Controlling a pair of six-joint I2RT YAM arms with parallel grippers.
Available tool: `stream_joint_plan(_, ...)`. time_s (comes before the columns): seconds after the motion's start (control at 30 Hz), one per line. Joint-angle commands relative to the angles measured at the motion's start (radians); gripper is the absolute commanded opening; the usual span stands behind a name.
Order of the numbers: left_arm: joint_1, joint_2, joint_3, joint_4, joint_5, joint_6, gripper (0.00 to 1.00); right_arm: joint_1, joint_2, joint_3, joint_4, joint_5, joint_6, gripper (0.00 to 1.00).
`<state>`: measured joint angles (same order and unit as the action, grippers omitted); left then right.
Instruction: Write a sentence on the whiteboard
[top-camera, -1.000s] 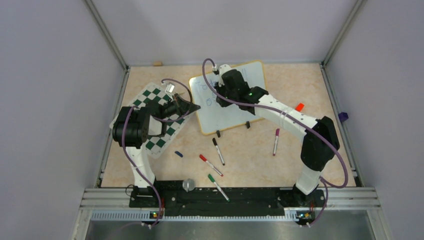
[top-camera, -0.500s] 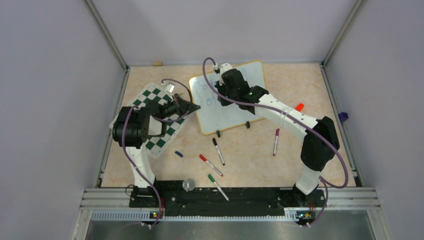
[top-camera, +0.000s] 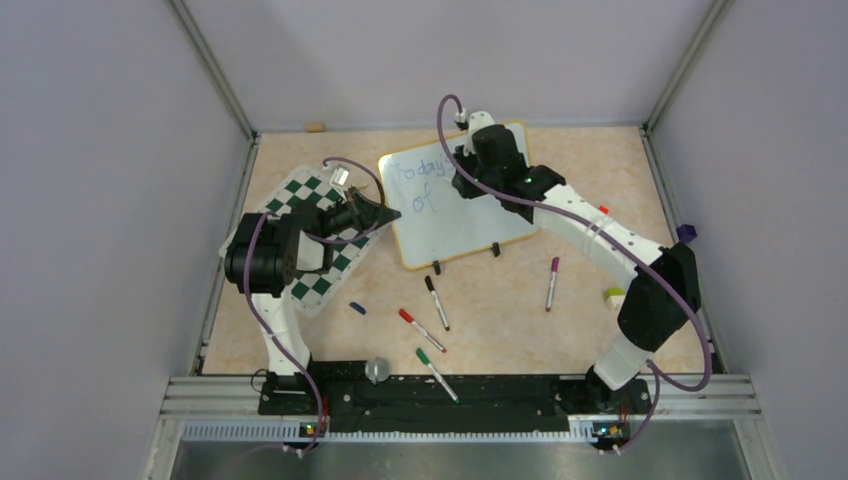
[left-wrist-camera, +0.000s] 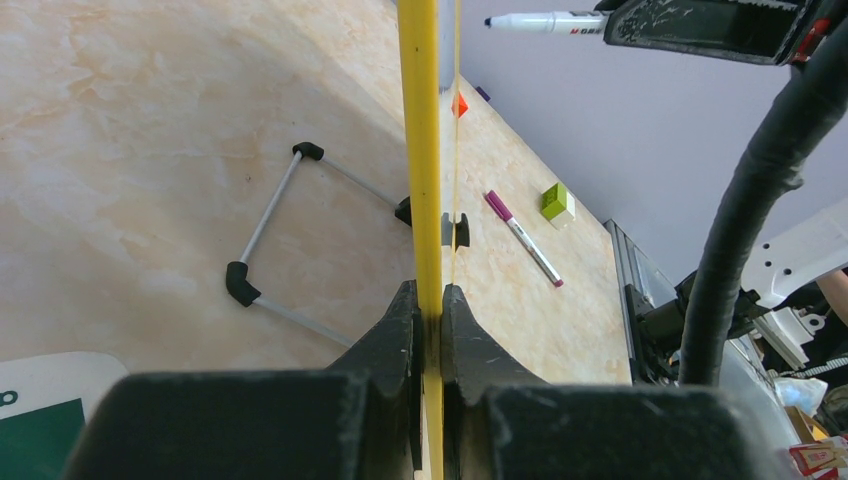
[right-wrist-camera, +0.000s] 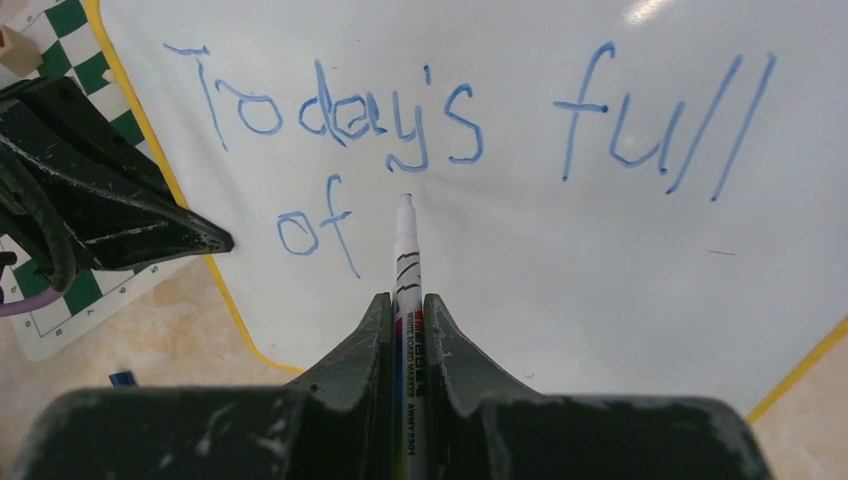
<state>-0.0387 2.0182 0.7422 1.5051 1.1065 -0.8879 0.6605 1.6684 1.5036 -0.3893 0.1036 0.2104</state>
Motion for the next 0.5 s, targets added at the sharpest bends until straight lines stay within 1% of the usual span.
stream_joint_plan(0.0,0.007,-0.032,-0.006,0.115,0.014,0.084,0.00,-0.020,-0.062,-0.015,0.023,0.010,0.015,0.00)
stream_joint_plan(0.13,0.006,-0.032,-0.006,0.115,0.015,0.084,0.00,-0.035,-0.067,-0.031,0.006,0.041,0.010,0.00)
stream_joint_plan(0.47,0.006,-0.032,-0.007,0.115,0.015,0.084,0.00,-0.050,-0.060,-0.058,0.016,0.034,-0.002,0.00)
